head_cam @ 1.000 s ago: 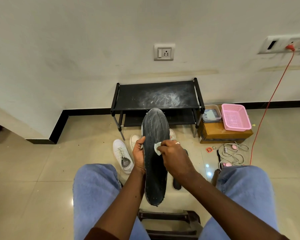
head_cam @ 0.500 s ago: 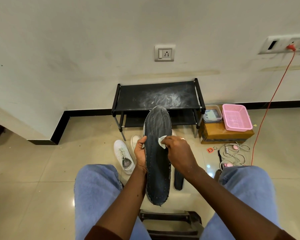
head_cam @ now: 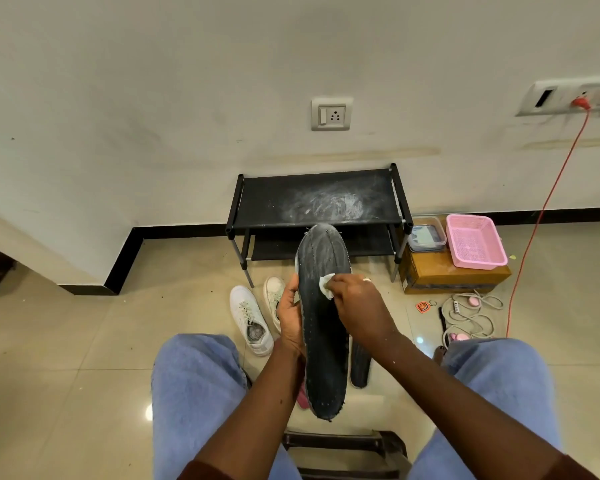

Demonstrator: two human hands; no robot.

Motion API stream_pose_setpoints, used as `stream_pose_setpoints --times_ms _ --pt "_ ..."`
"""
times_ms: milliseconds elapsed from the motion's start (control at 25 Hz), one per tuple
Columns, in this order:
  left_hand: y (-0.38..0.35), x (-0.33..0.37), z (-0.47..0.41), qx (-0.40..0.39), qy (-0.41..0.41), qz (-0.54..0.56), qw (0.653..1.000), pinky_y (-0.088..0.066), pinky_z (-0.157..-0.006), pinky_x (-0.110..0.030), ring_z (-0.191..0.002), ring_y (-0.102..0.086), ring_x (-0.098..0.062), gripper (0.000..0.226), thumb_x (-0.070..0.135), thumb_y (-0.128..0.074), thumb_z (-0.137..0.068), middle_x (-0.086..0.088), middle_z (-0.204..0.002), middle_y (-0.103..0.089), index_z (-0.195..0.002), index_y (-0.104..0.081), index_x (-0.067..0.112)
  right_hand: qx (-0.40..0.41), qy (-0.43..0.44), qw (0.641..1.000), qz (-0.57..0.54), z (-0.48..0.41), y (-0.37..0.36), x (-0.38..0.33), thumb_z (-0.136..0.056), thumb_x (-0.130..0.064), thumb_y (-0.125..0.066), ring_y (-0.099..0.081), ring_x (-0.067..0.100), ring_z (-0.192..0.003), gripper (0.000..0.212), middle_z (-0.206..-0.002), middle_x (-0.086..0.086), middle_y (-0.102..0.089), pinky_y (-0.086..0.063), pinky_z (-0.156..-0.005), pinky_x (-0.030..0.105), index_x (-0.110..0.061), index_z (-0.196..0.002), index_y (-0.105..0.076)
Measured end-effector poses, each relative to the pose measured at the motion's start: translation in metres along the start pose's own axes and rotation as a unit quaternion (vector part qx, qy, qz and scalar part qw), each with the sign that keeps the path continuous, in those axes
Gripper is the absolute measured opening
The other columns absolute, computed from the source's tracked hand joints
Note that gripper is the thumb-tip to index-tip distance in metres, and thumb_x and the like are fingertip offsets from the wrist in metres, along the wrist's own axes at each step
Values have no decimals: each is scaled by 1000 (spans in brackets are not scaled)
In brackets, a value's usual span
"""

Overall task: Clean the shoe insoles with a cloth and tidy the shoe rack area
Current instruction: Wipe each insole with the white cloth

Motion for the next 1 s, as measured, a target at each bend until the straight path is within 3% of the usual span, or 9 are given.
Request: stream_pose_setpoints --times_ms 120,280,400,520,760,1000 --pt "0 -4 -2 -18 -8 -15 1000 -59 -70 -38 -77 -71 -27 69 33 -96 -27 -15 -87 -73 -87 -77 4 26 -28 999 1 -12 1 2 -94 -8 -46 -52 24 -115 37 -128 8 -57 -39 -98 27 -12 -131 -51" --pt "2 -1 -5 -8 3 -7 1000 -59 -66 -37 -75 -71 -28 71 28 -97 -25 -18 -85 -71 -87 -75 -1 -1 0 1000 -3 1 -6 -1 -95 -10 -47 -50 20 -117 32 -130 4 -56 -37 -100 24 -14 -124 -58" --pt "-2 3 -5 2 -15 -7 1000 -58 -53 -34 -66 -71 -29 71 24 -96 -14 -20 -77 -71 -76 -75 -3 -12 35 999 -24 20 -7 -10 -94 -11 -48 -52 16 -115 31 -127 1 -58 -30 -95 14 -17 -122 -60" --pt "-6 5 -6 3 -20 -10 1000 -55 -47 -32 -62 -71 -28 73 26 -95 -6 -20 -74 -71 -70 -75 -3 4 52 998 -43 29 -7 -15 -94 -13 -49 -56 17 -106 29 -118 4 -63 -37 -89 17 -17 -119 -62" --pt "3 -2 -8 -55 10 -6 998 -58 -76 -37 -83 -71 -28 70 30 -96 -36 -18 -92 -71 -94 -74 -1 52 38 998 -1 -8 -3 1 -91 -9 -53 -60 25 -95 25 -103 10 -67 -45 -79 30 -13 -111 -67" --pt "4 -4 -8 -100 24 -5 995 -58 -74 -42 -86 -70 -30 64 31 -94 -44 -18 -95 -72 -97 -74 1 114 53 991 40 -31 6 6 -83 -2 -61 -64 29 -79 19 -88 11 -70 -50 -65 32 -10 -96 -73"
Point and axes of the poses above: each hand's wrist, its own z-axis away from the middle knuckle, its own y-axis out of the back of the hand, x = y × z, the point moved 1 cm from there along -z, towards the middle knuckle
